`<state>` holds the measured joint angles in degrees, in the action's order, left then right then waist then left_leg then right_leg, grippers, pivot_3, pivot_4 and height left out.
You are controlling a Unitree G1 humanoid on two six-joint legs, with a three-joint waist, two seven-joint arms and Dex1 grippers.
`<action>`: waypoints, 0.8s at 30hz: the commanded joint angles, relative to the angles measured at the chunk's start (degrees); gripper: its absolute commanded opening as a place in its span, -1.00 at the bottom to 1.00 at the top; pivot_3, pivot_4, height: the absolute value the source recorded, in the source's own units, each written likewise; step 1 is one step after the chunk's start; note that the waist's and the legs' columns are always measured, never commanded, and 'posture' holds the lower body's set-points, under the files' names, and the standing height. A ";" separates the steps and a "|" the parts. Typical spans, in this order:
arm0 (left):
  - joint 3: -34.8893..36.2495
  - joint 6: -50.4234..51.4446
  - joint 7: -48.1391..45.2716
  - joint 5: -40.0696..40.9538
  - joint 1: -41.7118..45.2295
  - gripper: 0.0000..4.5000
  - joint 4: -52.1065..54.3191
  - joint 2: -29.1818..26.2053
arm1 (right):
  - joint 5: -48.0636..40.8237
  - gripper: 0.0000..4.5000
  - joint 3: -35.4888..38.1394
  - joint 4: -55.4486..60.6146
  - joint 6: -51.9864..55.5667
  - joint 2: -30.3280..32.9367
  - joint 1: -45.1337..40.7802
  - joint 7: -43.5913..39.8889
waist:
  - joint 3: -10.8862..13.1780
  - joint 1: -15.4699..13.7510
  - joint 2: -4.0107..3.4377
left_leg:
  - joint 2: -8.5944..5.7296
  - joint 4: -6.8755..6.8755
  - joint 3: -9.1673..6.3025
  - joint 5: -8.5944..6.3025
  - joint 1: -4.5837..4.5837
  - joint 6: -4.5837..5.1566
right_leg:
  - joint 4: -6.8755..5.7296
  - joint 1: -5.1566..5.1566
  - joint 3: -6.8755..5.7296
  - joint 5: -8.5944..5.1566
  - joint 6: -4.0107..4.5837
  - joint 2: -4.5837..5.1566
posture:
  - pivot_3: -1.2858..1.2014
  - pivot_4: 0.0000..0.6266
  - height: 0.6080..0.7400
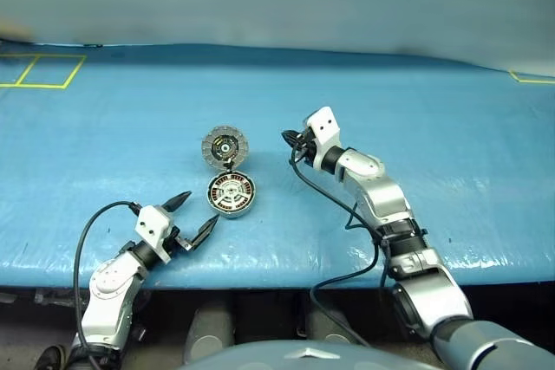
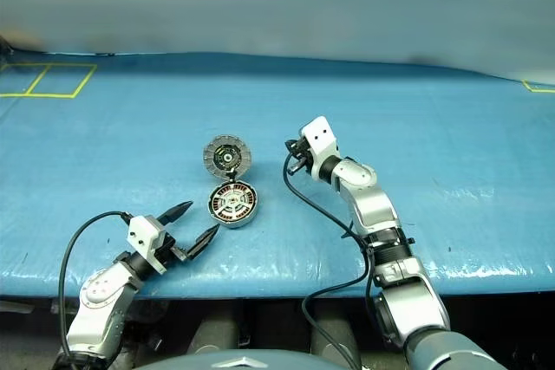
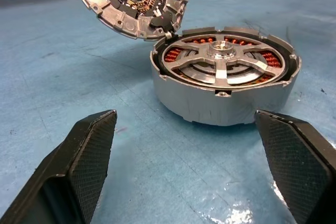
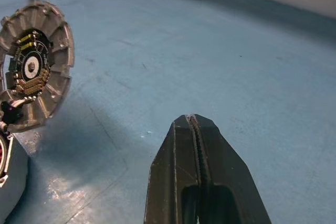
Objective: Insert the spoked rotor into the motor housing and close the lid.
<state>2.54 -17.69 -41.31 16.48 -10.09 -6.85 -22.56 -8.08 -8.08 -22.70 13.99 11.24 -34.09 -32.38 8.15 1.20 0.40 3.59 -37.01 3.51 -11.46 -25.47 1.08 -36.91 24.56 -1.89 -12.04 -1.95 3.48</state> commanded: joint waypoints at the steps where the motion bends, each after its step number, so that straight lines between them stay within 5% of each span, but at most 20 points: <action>1: 1.89 0.35 -0.20 2.04 -0.44 1.00 3.87 -0.36 | 0.36 -0.98 0.51 -10.47 -5.50 -1.83 -5.73 -2.87 | 0.01 0.19 -0.02 | 0.00 0.01 0.05 0.00 -0.05 0.00 | -0.01 0.04 0.01 0.01 0.00 -0.03 | 0.03 -0.52 1.00; 13: 6.01 4.98 0.08 6.78 -5.64 1.00 11.22 -2.12 | 2.49 -0.98 1.76 -27.95 -13.86 -6.70 -15.83 -2.80 | 0.07 0.33 -0.09 | 0.02 0.00 0.21 -0.01 -0.06 -0.01 | 0.00 0.03 0.00 0.01 -0.02 -0.04 | 0.03 -0.52 1.00; 24: 12.55 17.97 17.87 8.37 6.20 1.00 11.28 2.33 | 1.04 -0.98 4.48 -5.74 -7.86 -2.66 -0.76 1.53 | 0.08 -0.23 -0.08 | -0.04 -0.05 0.18 0.00 -0.07 -0.01 | -0.01 -0.05 0.01 0.14 -0.24 -0.03 | 0.03 -0.52 1.00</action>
<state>14.38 -2.37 -27.30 25.24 -6.29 3.22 -20.61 -5.65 -4.41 -35.24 4.82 8.06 -35.98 -30.19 8.23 0.97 0.32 3.56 -37.07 3.68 -11.46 -25.54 1.07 -36.92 24.51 -1.88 -11.82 -2.31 3.42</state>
